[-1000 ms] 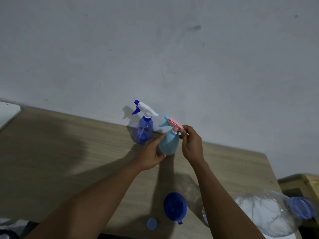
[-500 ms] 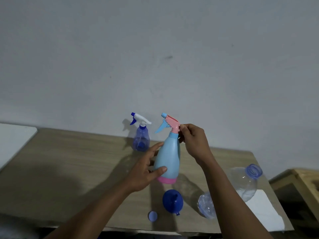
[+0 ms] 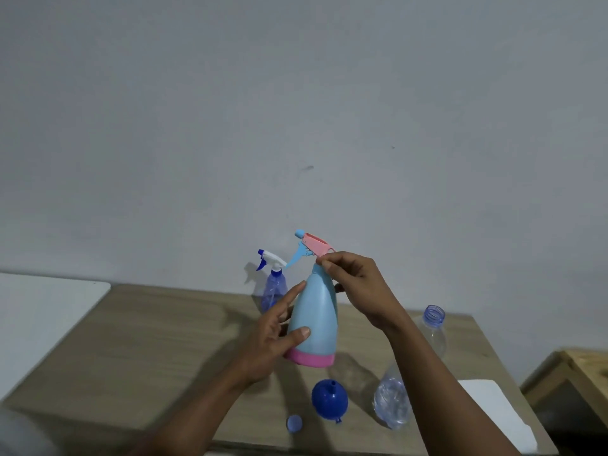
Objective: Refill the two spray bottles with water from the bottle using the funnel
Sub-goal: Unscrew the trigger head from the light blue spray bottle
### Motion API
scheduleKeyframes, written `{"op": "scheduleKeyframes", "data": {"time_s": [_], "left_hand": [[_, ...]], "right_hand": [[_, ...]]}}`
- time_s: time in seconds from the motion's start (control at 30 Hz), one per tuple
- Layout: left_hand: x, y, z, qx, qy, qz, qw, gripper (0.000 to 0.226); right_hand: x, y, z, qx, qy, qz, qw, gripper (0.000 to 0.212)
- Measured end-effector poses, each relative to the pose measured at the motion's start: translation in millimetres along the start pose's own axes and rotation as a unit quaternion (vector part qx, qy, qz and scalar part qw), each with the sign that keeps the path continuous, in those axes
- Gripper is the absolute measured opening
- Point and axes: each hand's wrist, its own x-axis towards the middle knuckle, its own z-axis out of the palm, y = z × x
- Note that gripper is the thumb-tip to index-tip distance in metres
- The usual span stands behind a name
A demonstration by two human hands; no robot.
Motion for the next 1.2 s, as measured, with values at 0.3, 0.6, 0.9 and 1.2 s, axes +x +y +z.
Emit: {"op": "scheduleKeyframes", "data": {"time_s": [0.3, 0.6, 0.9, 1.2], "left_hand": [[-22, 19, 7, 0.061, 0.002, 0.032, 0.998, 0.098], [-26, 28, 1, 0.029, -0.015, 0.045, 0.998, 0.09], [-25, 25, -3, 0.035, -0.024, 0.04, 0.998, 0.094], [-24, 25, -4, 0.031, -0.028, 0.042, 0.998, 0.095]], "right_hand": [[-14, -20, 7, 0.04, 0.044, -0.033, 0.998, 0.012], [-16, -25, 3, 0.121, -0.009, -0.019, 0.992, 0.014], [-19, -25, 10, 0.132, 0.006, -0.017, 0.991, 0.007], [-21, -30, 17, 0.138, 0.034, -0.034, 0.989, 0.008]]}}
